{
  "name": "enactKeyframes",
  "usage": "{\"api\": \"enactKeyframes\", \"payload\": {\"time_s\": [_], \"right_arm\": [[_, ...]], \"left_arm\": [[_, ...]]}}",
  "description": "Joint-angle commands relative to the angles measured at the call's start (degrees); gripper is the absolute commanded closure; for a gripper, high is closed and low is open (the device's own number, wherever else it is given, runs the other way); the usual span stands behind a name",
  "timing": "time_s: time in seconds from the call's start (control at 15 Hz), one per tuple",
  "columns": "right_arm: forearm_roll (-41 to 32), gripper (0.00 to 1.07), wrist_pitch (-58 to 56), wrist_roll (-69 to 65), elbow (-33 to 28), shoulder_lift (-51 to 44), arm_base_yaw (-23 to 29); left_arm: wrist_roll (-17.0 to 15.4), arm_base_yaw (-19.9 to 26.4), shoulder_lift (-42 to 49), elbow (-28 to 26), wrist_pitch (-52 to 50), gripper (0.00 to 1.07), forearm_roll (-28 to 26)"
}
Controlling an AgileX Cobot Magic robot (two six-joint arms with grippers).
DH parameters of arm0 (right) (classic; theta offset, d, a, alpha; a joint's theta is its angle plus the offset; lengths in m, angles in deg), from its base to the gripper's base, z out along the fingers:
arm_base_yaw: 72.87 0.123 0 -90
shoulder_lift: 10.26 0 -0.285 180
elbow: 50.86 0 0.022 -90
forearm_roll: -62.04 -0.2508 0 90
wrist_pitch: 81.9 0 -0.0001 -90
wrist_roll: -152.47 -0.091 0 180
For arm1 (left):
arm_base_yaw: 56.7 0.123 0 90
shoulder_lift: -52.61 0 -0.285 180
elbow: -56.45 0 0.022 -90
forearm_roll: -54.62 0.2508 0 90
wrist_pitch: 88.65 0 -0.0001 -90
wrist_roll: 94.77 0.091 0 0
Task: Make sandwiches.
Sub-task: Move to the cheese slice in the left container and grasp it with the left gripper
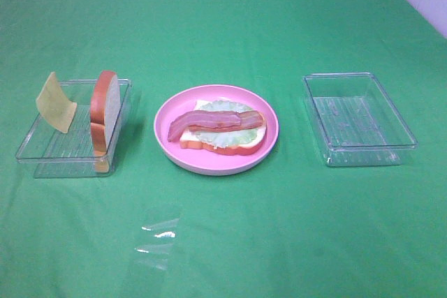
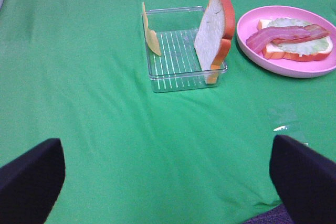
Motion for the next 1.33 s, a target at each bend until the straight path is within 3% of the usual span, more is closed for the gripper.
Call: {"api": "enactKeyframes", "payload": {"time_s": [0.07, 1.33], "right_arm": [[-0.29, 0.14, 0.17, -0.29, -0.17, -1.89, 0.06], [-0.34, 0.14, 0.17, -0.29, -0.17, -1.89, 0.06]], "left_arm": [[0.00, -0.23, 0.74, 0.00, -0.57, 0.09, -0.40], [-0.92, -0.23, 0.40, 0.00, -0.63, 0.09, 0.52]]}}
